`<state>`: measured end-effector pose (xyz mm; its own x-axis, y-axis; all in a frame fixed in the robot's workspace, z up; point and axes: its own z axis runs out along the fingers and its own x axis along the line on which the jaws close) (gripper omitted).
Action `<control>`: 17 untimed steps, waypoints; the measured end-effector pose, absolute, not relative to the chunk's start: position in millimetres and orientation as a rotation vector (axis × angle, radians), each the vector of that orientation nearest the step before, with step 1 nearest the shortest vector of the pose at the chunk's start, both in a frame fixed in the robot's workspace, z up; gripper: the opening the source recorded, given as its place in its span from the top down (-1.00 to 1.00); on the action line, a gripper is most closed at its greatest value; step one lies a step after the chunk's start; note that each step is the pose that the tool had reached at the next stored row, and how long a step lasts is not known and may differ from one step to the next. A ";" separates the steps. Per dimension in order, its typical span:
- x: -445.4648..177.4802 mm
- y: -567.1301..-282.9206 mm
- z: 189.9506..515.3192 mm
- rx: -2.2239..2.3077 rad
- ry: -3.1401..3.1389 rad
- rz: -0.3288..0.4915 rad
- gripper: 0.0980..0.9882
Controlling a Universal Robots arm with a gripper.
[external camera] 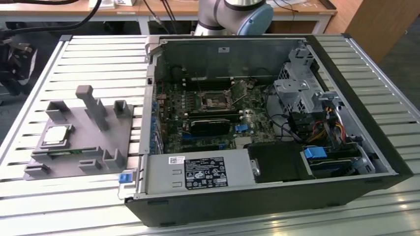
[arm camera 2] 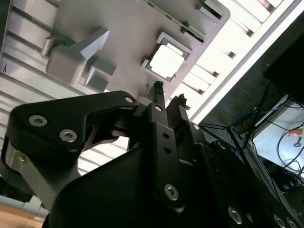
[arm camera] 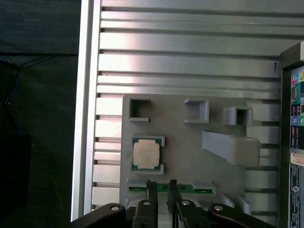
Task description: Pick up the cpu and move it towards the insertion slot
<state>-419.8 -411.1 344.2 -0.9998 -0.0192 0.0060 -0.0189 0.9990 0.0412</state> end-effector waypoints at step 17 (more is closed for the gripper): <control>-424.0 -413.3 313.3 0.047 -3.134 -0.074 -0.23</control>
